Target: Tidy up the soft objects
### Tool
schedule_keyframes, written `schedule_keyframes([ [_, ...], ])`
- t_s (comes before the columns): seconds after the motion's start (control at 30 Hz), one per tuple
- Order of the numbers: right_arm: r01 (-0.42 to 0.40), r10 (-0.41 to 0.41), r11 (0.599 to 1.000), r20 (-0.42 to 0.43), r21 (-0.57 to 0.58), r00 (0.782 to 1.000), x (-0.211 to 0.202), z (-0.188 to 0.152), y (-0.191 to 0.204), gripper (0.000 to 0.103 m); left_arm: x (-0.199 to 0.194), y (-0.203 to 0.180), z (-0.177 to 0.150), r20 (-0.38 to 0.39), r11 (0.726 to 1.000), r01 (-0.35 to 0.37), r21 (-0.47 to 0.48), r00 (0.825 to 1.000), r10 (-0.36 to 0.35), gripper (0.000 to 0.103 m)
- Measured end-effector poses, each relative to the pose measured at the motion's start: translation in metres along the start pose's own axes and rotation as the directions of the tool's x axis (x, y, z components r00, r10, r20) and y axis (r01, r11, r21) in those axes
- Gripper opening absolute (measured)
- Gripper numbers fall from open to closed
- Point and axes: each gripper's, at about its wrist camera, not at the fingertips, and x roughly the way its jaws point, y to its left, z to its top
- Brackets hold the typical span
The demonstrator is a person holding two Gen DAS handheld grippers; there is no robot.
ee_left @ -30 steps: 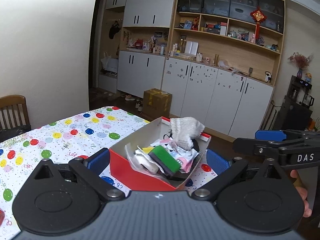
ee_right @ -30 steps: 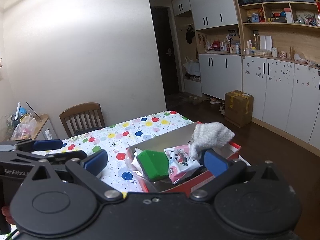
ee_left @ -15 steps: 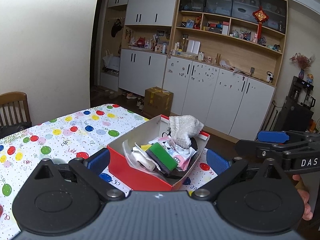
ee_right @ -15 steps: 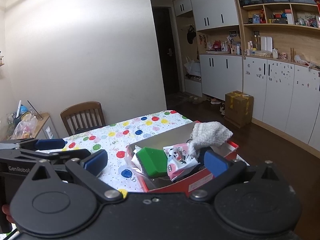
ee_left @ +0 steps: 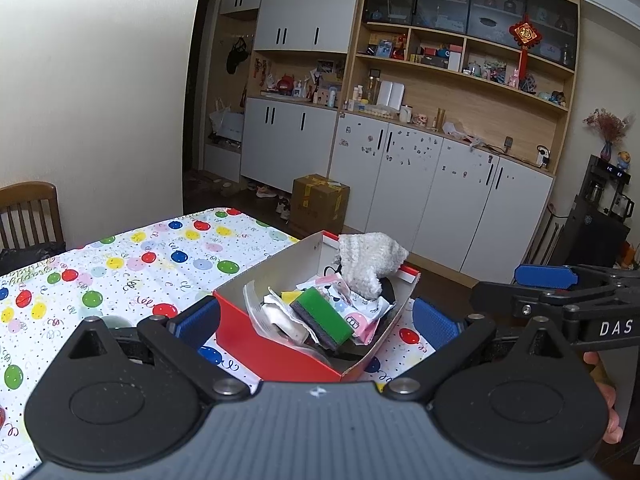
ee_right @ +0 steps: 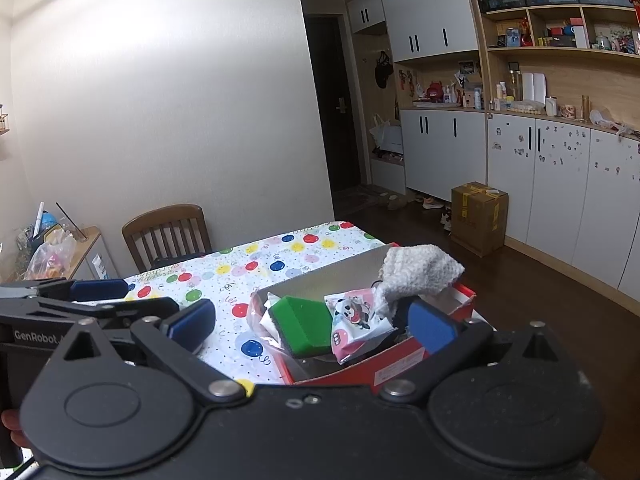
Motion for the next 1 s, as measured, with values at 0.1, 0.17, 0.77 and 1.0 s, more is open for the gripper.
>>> schedule_keyframes([
  [0.1, 0.003, -0.003, 1.000, 0.000, -0.001, 1.000, 0.000, 0.000, -0.001, 0.103, 0.000, 0.000, 0.001, 0.002, 1.000, 0.005, -0.005, 1.000, -0.005, 0.103],
  [0.17, 0.015, -0.015, 1.000, -0.003, -0.001, 1.000, 0.001, 0.000, -0.003, 0.103, 0.001, -0.001, 0.002, 0.003, 1.000, 0.012, -0.009, 1.000, -0.012, 0.103],
  [0.77, 0.091, -0.091, 0.996, 0.004, -0.009, 0.996, -0.005, -0.001, -0.013, 0.103, 0.005, -0.014, 0.006, 0.025, 0.999, 0.045, 0.008, 0.999, -0.046, 0.103],
  [1.0, 0.093, -0.093, 0.996, 0.003, -0.014, 0.996, -0.005, -0.001, -0.013, 0.103, 0.006, -0.015, 0.005, 0.023, 0.999, 0.047, 0.010, 0.999, -0.048, 0.103],
])
